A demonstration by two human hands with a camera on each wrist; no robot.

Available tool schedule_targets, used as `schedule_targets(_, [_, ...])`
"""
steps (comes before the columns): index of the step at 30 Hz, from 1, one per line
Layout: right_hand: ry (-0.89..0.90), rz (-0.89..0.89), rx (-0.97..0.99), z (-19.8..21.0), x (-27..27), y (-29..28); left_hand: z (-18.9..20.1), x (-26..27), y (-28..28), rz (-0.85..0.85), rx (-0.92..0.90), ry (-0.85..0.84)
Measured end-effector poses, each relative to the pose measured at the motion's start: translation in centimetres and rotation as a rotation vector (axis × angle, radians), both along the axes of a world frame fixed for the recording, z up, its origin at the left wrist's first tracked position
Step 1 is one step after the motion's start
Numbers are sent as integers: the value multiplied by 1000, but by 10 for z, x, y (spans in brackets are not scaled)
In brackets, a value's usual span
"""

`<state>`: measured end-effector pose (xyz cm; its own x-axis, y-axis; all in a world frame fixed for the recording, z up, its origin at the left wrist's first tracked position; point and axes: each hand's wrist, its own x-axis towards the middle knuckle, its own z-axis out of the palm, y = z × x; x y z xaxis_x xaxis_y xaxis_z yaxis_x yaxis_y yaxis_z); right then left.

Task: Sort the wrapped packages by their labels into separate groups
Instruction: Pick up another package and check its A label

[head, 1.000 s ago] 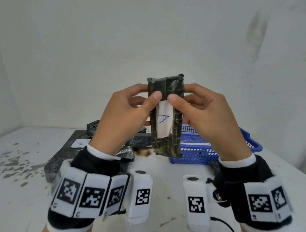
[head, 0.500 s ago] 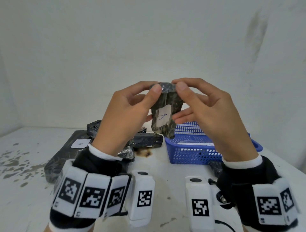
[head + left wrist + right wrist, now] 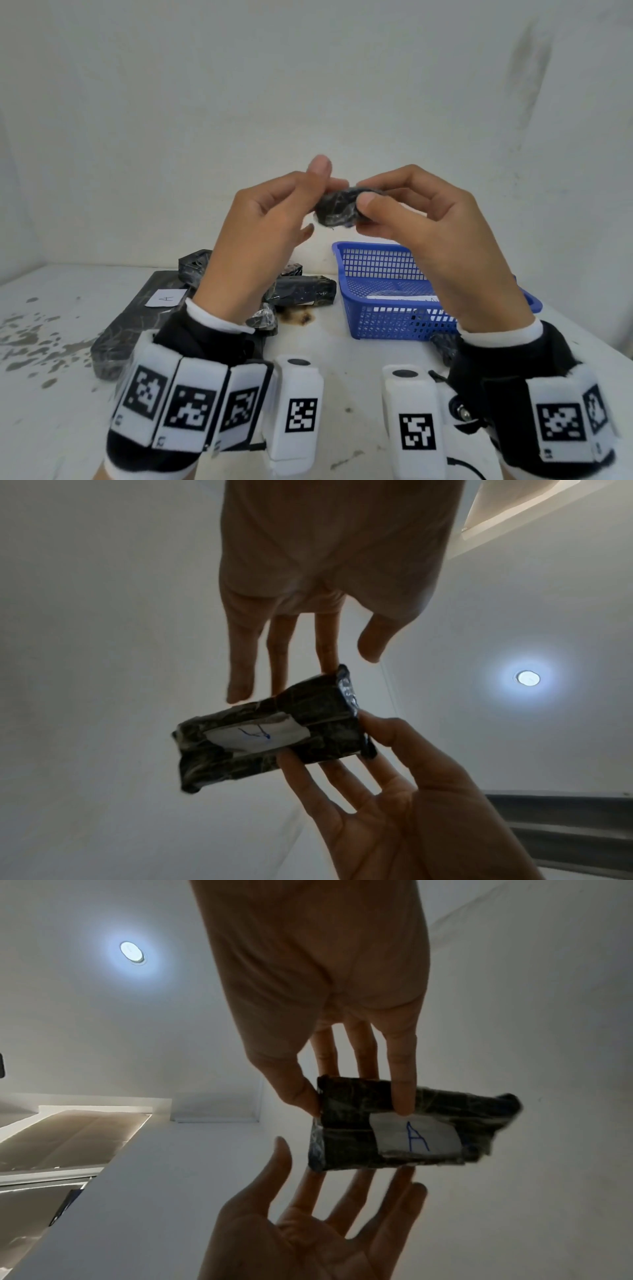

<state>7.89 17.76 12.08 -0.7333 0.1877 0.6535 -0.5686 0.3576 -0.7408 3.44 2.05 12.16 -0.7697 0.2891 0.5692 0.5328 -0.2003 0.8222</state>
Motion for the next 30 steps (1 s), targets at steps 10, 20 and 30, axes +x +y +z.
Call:
schedule_targets(10, [-37,63,73,-2,0,-2,-6,-17,-5,-1,45,-199])
schedule_targets(20, [-149,62,-23,-3,-6,-3,-2,-14,-9,-26,57,-134])
schedule_targets(30, [-156,61,30,-2,-7,-1,-4,-14,-9,-81,-20,-80])
